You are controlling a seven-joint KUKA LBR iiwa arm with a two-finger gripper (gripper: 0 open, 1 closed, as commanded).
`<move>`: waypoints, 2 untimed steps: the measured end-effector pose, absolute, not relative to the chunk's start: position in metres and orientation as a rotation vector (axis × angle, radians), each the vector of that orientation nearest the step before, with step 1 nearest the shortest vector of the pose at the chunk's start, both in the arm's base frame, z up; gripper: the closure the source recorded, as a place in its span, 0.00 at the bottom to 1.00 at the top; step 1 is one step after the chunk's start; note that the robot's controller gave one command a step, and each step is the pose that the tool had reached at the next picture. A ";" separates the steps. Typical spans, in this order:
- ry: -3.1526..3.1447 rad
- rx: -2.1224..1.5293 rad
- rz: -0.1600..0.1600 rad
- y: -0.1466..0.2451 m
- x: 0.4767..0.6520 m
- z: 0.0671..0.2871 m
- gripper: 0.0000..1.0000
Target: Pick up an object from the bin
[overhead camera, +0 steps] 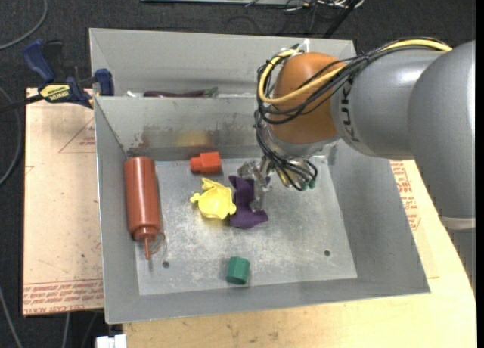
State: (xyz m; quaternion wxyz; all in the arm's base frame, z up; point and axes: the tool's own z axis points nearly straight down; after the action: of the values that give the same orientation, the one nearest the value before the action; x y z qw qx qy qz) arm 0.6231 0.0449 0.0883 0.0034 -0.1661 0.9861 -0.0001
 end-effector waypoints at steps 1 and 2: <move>3.087 -0.521 -0.001 0.045 0.624 0.109 1.00; 3.080 -0.520 -0.002 0.045 0.626 0.123 1.00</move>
Offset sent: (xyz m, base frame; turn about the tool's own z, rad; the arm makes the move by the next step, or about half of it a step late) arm 0.0001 0.0000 0.0020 0.0000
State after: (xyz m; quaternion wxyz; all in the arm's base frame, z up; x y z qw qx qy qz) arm 0.6260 0.0454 0.1232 0.0090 -0.1663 0.9860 -0.0007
